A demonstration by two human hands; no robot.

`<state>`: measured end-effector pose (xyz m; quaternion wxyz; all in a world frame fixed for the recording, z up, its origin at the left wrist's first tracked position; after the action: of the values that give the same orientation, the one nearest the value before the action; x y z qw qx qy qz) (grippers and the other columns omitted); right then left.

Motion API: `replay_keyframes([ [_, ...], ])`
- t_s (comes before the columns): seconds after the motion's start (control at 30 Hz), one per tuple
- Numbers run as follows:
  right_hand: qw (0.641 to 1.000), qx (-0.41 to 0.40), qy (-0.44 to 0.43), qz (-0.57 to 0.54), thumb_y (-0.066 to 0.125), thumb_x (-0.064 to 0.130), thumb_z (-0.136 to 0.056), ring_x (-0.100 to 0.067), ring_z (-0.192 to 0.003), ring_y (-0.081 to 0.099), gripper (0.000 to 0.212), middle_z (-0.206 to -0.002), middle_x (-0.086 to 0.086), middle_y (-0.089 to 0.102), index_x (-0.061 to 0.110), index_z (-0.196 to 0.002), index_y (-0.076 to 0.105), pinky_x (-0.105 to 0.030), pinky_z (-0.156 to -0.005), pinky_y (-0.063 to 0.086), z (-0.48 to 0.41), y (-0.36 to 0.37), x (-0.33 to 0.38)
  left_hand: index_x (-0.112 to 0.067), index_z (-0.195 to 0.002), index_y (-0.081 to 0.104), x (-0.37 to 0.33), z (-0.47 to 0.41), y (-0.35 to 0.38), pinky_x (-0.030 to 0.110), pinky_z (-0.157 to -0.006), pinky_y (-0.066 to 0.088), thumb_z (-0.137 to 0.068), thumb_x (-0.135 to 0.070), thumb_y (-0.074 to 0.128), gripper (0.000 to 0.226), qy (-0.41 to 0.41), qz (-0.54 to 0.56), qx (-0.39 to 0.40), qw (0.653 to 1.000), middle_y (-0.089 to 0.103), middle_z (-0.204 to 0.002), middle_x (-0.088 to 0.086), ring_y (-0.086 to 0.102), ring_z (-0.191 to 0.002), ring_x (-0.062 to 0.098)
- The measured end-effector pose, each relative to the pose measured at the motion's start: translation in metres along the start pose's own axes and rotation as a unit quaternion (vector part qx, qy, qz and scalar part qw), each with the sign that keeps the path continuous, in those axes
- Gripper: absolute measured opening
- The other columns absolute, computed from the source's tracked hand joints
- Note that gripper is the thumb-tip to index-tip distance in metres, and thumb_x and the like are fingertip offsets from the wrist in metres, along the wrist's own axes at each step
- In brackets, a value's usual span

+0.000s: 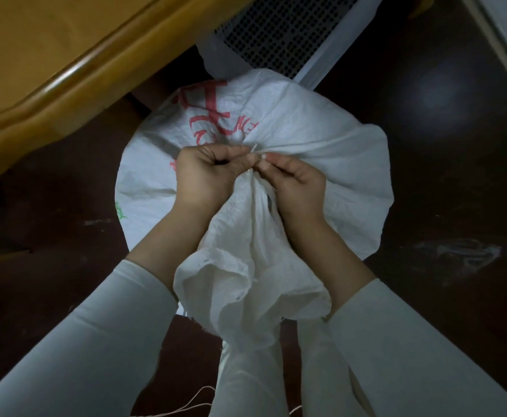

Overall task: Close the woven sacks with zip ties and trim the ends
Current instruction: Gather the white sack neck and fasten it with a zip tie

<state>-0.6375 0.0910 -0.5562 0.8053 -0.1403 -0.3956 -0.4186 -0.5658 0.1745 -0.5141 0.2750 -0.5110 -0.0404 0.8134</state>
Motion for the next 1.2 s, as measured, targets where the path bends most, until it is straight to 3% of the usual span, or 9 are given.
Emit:
replay_keyframes([
  [0.1,0.996,0.025,0.049,-0.068,0.067,-0.002,-0.079,-0.017,-0.082,0.069,0.012,-0.081,-0.007,0.072,0.009,-0.081,0.072,-0.031,-0.084,0.056,-0.001,-0.004,-0.003,-0.002,-0.085,0.072,0.000,0.000,0.000,0.013,-0.074,0.054,-0.074,-0.006,0.075,0.012,0.015,-0.012,0.011,1.000,0.068,-0.073,0.000,0.063,-0.064,0.000],
  [0.27,0.991,0.033,0.074,-0.109,0.067,-0.001,-0.080,-0.024,-0.085,0.067,0.010,-0.086,-0.013,0.072,0.006,-0.084,0.073,-0.041,-0.091,0.053,-0.005,-0.005,-0.008,-0.013,-0.090,0.070,-0.003,-0.002,0.001,0.001,-0.068,0.045,-0.079,-0.003,0.070,0.015,0.088,-0.084,0.065,0.990,0.064,-0.072,-0.012,0.060,-0.062,-0.014],
  [0.53,0.990,0.042,0.074,-0.114,0.066,-0.002,-0.080,-0.027,-0.088,0.066,0.011,-0.092,-0.018,0.071,0.004,-0.088,0.072,-0.045,-0.094,0.051,-0.008,-0.007,-0.013,-0.008,-0.094,0.074,0.003,-0.008,0.003,0.000,-0.074,0.044,-0.080,-0.009,0.070,0.015,0.114,-0.146,0.082,0.979,0.066,-0.082,-0.008,0.058,-0.065,-0.018],
  [0.87,0.991,0.062,0.069,-0.100,0.064,-0.004,-0.081,-0.023,-0.081,0.066,0.011,-0.082,-0.012,0.071,0.005,-0.085,0.070,-0.036,-0.087,0.054,-0.011,-0.008,-0.010,-0.006,-0.091,0.074,0.008,-0.009,0.003,0.003,-0.072,0.045,-0.082,-0.009,0.068,0.011,0.118,-0.150,0.080,0.978,0.068,-0.082,-0.004,0.058,-0.065,-0.013],
  [1.03,0.994,0.075,0.038,-0.063,0.065,-0.005,-0.079,-0.024,-0.082,0.065,0.015,-0.080,-0.011,0.071,0.009,-0.078,0.070,-0.039,-0.089,0.053,-0.012,-0.010,-0.005,-0.006,-0.090,0.073,0.008,-0.009,0.003,0.003,-0.072,0.045,-0.083,-0.008,0.066,0.010,0.108,-0.150,0.083,0.979,0.068,-0.081,-0.003,0.058,-0.065,-0.012],
  [1.2,0.994,0.096,0.026,-0.043,0.065,-0.005,-0.079,-0.015,-0.075,0.067,0.015,-0.073,-0.002,0.072,0.009,-0.078,0.070,-0.029,-0.081,0.056,-0.013,-0.014,-0.002,-0.006,-0.089,0.072,0.009,-0.008,0.003,0.006,-0.071,0.047,-0.085,-0.007,0.064,0.009,0.093,-0.132,0.090,0.983,0.067,-0.078,-0.002,0.058,-0.064,-0.008],
])
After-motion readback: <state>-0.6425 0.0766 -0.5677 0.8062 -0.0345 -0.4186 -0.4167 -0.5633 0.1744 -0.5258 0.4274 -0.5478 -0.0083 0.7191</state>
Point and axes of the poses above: each hand's wrist, its own z-axis away from the middle knuckle, its own y-axis out of the palm, x = y × z, the point moved 1 cm from there along -z, towards the middle knuckle
